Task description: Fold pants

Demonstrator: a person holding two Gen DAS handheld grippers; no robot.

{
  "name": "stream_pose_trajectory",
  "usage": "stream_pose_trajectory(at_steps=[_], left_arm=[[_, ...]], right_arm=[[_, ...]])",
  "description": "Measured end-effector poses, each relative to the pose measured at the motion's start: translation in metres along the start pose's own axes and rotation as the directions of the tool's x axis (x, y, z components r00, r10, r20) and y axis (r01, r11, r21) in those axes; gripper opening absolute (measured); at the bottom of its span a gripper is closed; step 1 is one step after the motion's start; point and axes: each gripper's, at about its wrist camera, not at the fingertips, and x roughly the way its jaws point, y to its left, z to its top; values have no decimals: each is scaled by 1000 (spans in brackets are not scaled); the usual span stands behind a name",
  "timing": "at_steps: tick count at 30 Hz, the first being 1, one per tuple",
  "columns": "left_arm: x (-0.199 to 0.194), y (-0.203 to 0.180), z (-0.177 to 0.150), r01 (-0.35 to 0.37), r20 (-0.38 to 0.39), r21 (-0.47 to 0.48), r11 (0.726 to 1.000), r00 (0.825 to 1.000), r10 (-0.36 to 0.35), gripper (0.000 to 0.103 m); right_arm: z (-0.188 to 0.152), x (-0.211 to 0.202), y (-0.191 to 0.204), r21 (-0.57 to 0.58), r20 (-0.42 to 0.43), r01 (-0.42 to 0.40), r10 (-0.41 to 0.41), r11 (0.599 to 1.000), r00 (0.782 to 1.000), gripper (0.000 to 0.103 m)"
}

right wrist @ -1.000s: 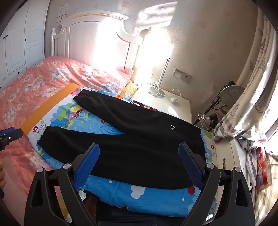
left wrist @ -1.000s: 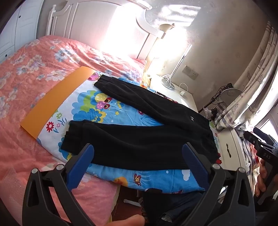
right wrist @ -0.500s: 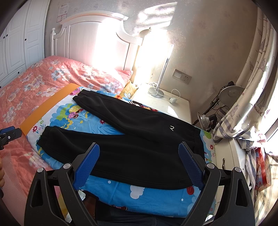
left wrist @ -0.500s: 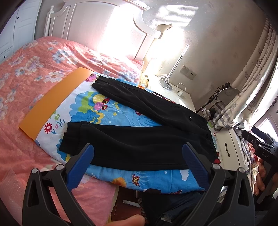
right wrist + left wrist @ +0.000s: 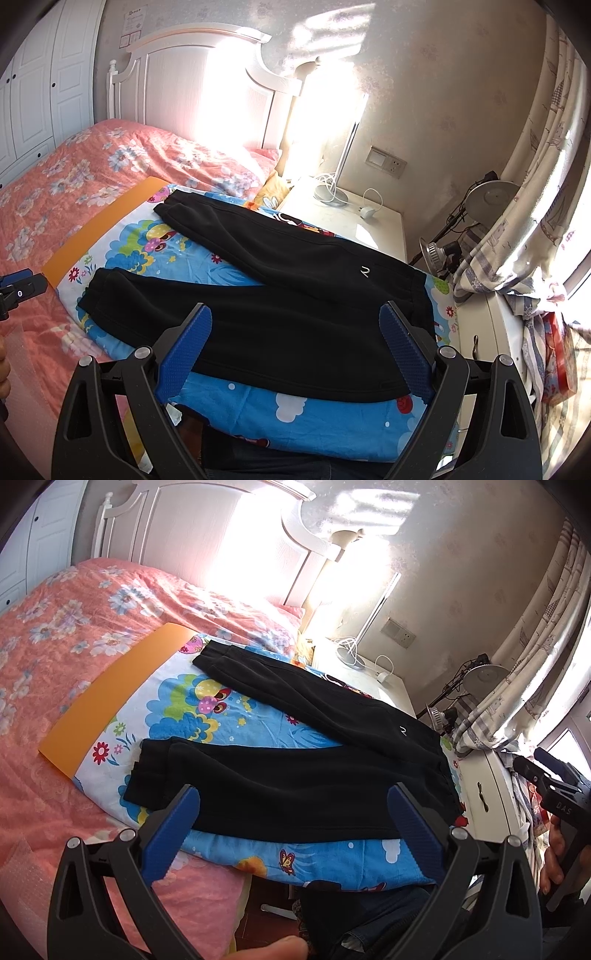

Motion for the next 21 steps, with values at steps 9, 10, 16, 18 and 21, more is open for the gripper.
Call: stream_pose_trajectory(at_steps=[9, 10, 16, 18, 21], left_arm=[[0, 2, -1, 3, -1, 4, 1000, 1000, -3, 101], [0, 2, -1, 3, -1, 6, 1000, 1000, -3, 101], [0, 1, -1, 3, 0, 6, 1000, 1000, -3, 101], [0, 1, -1, 2, -1, 7, 1000, 1000, -2, 101], [0, 1, -1, -1, -1, 6, 1000, 1000, 1, 101]], right_arm=[[3, 3, -3, 4, 1, 2, -2, 1000, 1000, 88], [3, 3, -3, 4, 1, 2, -2, 1000, 1000, 88], [2, 0, 0, 0, 5, 0, 0, 1000, 1000, 88], [4, 2, 0, -1, 4, -1, 1, 1000, 1000, 88], [6, 4, 0, 2, 2, -4, 4, 1000, 1000, 88]])
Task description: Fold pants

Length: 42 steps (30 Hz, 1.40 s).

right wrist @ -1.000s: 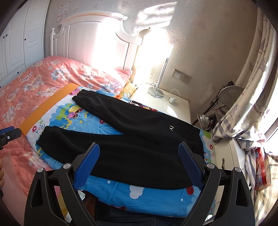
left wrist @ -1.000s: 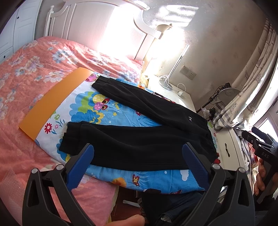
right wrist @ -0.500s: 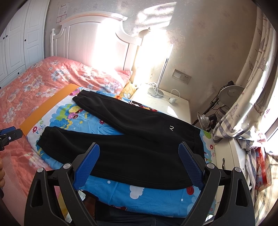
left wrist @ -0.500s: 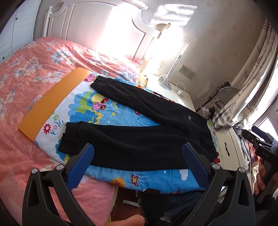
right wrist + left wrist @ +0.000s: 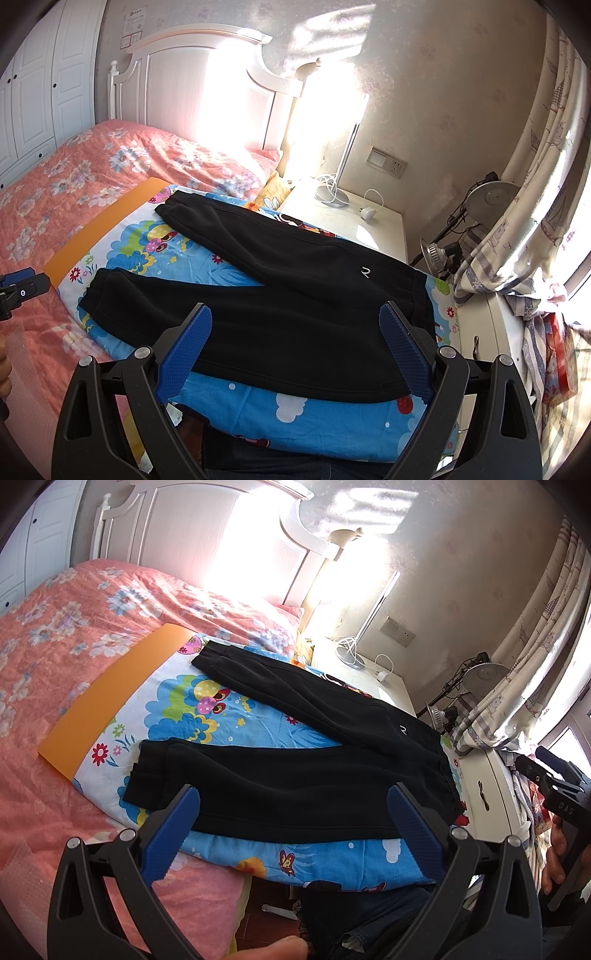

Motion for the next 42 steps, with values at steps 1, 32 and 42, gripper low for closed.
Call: stream_pose_trajectory(at_steps=[1, 32, 42], left_arm=[[1, 0, 0, 0, -1, 0, 1000, 1000, 0, 101], [3, -3, 0, 0, 1, 9, 1000, 1000, 0, 101], [3, -3, 0, -1, 1, 10, 1000, 1000, 1, 101]], right_arm=[[1, 1, 0, 0, 0, 0, 0, 1000, 1000, 88], [-7, -4, 2, 1, 6, -3, 3, 1000, 1000, 88], [-6, -4, 4, -2, 3, -5, 5, 1000, 1000, 88]])
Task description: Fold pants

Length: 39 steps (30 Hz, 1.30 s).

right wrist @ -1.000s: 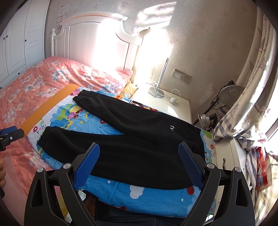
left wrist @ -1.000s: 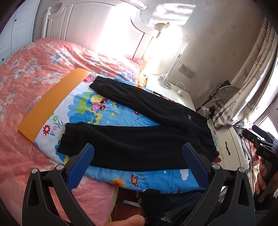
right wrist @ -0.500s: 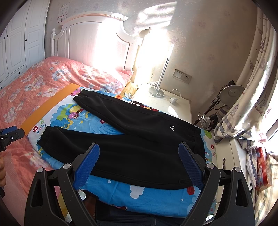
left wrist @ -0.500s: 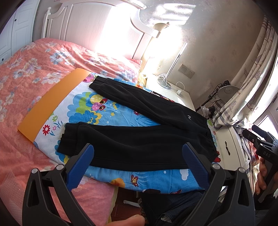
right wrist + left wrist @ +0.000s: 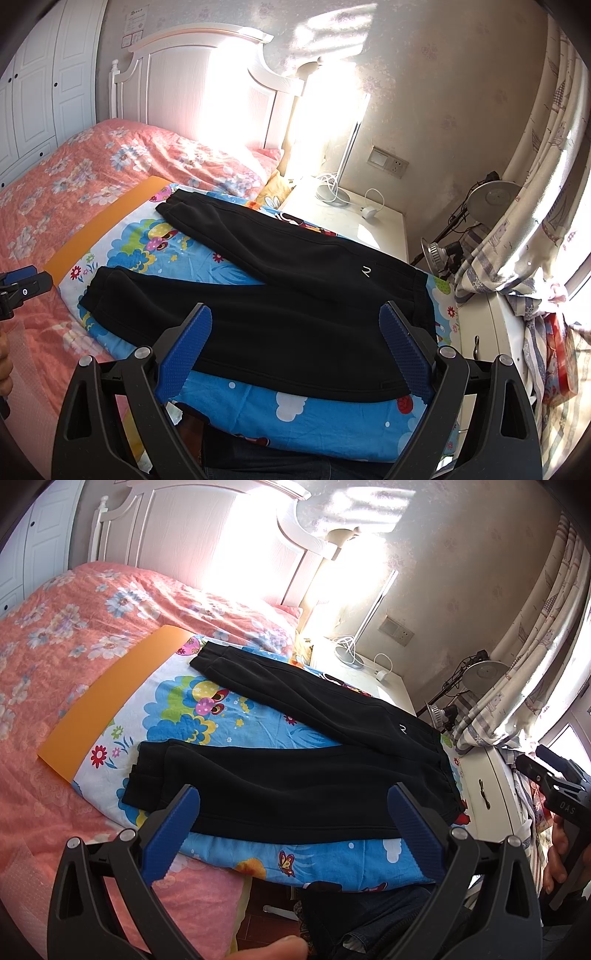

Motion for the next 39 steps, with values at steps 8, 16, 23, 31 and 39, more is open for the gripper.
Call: stream_pose_trajectory(at_steps=[8, 16, 23, 31, 39], left_arm=[[1, 1, -1, -1, 14, 1, 1000, 1000, 1, 101], [-4, -38, -6, -13, 296, 168, 986, 954, -38, 101], [106, -132, 9, 78, 118, 292, 953, 986, -116, 101], [282, -199, -16, 277, -245, 199, 940, 943, -226, 101], [293, -139, -29, 199, -278, -14, 980, 941, -195, 100]], right_arm=[[-5, 1, -5, 3, 19, -18, 18, 1000, 1000, 88], [-32, 86, -100, 43, 3, -117, 117, 992, 993, 89], [-71, 228, -247, 238, -161, -128, 169, 963, 972, 89], [-58, 396, -372, 304, -374, -9, 128, 953, 919, 89], [-2, 516, -395, 58, -435, -81, 99, 995, 895, 85]])
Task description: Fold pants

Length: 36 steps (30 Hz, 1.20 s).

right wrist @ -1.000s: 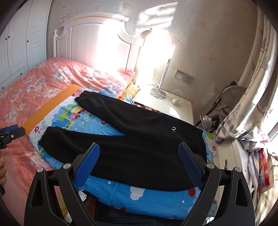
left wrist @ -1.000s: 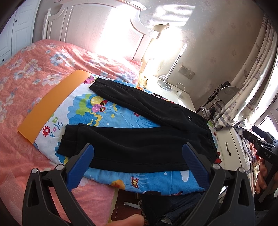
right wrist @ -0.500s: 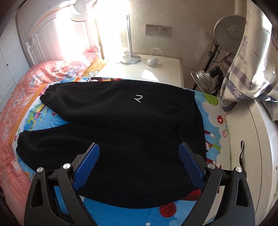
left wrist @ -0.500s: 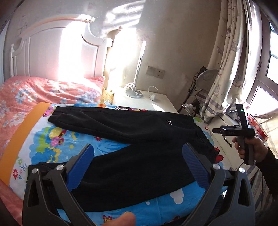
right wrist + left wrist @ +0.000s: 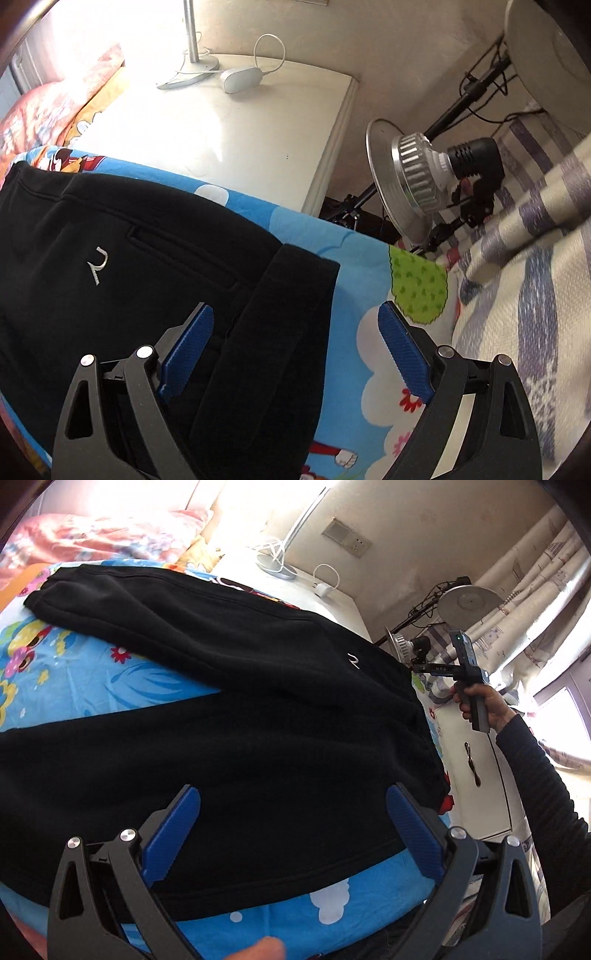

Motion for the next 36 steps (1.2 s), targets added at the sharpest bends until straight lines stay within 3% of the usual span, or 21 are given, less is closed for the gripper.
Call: stream_pose_trajectory(at_steps=[5, 6, 7, 11, 12, 16, 19, 21, 23, 24, 26, 27, 30, 33, 36], left_arm=[[-30, 42, -21, -83, 15, -166, 983, 996, 87, 100], [-34, 47, -22, -93, 15, -189, 977, 995, 98, 100], [-36, 50, -22, -103, 13, -206, 973, 994, 108, 100], [-35, 49, -8, -130, 3, -194, 972, 991, 133, 100], [-30, 46, -1, -126, -1, -179, 976, 992, 128, 100], [12, 27, 37, -78, -30, -105, 991, 997, 75, 100], [53, 10, 82, -4, -54, -85, 996, 999, 0, 91], [73, 5, 116, 64, -37, -119, 991, 997, -69, 89], [88, 13, 150, 141, 1, -214, 967, 990, -144, 86], [97, 20, 164, 194, 17, -281, 940, 980, -197, 86], [118, 35, 187, 293, 32, -417, 861, 951, -308, 86], [128, 41, 195, 306, 31, -473, 826, 943, -332, 86], [152, 49, 216, 301, 16, -553, 777, 936, -352, 78], [166, 53, 223, 296, 13, -611, 734, 931, -365, 77], [181, 60, 227, 248, -28, -655, 714, 936, -351, 77]], right_arm=[[30, 41, 7, -134, -67, -43, 34, 990, 997, 82], [33, 48, 10, -153, -86, -69, 56, 986, 995, 77], [34, 56, 14, -176, -106, -88, 70, 980, 992, 71], [37, 57, 12, -175, -114, -142, 123, 974, 986, 25], [37, 53, 7, -173, -109, -150, 132, 973, 985, 19], [37, 23, -7, -171, -44, -147, 142, 974, 989, 13], [34, -2, 1, -189, 30, -73, 80, 979, 996, 11], [30, -23, 7, -177, 89, -38, 54, 984, 995, 11], [18, -48, 17, -188, 155, 13, 16, 982, 988, 11], [11, -62, 23, -189, 190, 28, 9, 981, 982, 11], [-6, -91, 30, -174, 260, 36, 10, 984, 966, 11], [-18, -104, 34, -162, 290, 37, 11, 986, 957, 11], [-54, -137, 49, -157, 374, 66, -2, 985, 927, 11], [-85, -157, 67, -165, 421, 89, -11, 982, 907, 11], [-112, -173, 85, -184, 461, 104, -7, 977, 887, 10]])
